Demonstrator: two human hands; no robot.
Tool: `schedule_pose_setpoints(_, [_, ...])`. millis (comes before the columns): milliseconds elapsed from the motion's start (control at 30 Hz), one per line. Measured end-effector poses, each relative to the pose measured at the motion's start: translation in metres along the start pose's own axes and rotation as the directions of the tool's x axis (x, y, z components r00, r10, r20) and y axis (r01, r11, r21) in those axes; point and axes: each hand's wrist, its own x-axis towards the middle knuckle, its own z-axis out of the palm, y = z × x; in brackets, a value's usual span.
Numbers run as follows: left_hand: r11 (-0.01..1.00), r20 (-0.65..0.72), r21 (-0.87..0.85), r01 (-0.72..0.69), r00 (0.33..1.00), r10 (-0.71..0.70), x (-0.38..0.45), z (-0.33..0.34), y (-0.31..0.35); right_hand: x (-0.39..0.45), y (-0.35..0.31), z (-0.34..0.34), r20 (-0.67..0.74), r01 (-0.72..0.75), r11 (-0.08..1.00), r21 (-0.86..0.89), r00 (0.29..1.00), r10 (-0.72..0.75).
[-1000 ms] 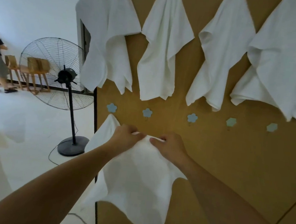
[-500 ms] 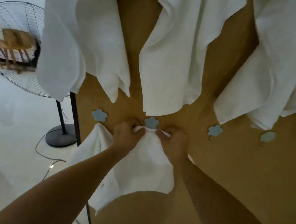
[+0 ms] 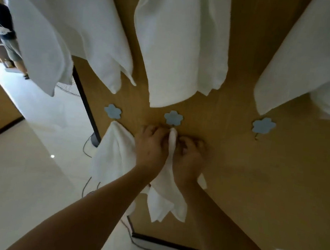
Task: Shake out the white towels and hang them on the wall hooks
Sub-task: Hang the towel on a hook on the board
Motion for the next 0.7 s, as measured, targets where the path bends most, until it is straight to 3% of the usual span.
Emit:
schedule_pose_setpoints(67, [0.997, 0.070, -0.056, 0.046, 0.997, -0.042, -0.008, 0.001, 0.004, -0.005, 0.001, 0.000, 0.004, 0.089, 0.996, 0.000, 0.996, -0.089])
schedule_pose_setpoints(200, [0.977, 0.170, -0.183, 0.113, 0.982, -0.082, -0.027, 0.005, 0.003, -0.012, 0.005, -0.001, 0.164, -0.048, 0.978, 0.201, 0.986, 0.014])
schedule_pose_setpoints(300, [0.974, 0.255, -0.196, 0.116, 0.965, -0.063, -0.043, 0.007, -0.002, -0.030, 0.010, -0.007, 0.207, 0.021, 0.980, 0.198, 0.976, -0.063])
schedule_pose_setpoints(367, [0.963, 0.310, -0.217, 0.160, 0.947, -0.088, -0.051, 0.008, -0.005, -0.038, 0.016, -0.009, 0.179, 0.141, 0.988, 0.067, 0.972, -0.151])
schedule_pose_setpoints(433, [0.958, 0.334, -0.225, 0.179, 0.938, -0.097, -0.055, 0.012, -0.009, -0.042, 0.021, -0.012, 0.230, 0.170, 0.981, -0.095, 0.962, -0.144])
schedule_pose_setpoints(533, [0.958, 0.450, -0.187, 0.216, 0.886, -0.112, -0.054, 0.011, -0.014, -0.050, 0.026, -0.019, 0.278, 0.145, 0.944, -0.295, 0.959, -0.060])
schedule_pose_setpoints(633, [0.991, 0.634, -0.091, 0.099, 0.773, -0.019, -0.044, 0.005, -0.025, -0.063, 0.025, -0.026, 0.348, 0.087, 0.861, -0.502, 0.931, 0.110])
schedule_pose_setpoints(700, [0.997, 0.682, -0.063, 0.040, 0.731, 0.013, -0.035, -0.007, -0.032, -0.069, 0.019, -0.031, 0.379, 0.042, 0.794, -0.607, 0.893, 0.242])
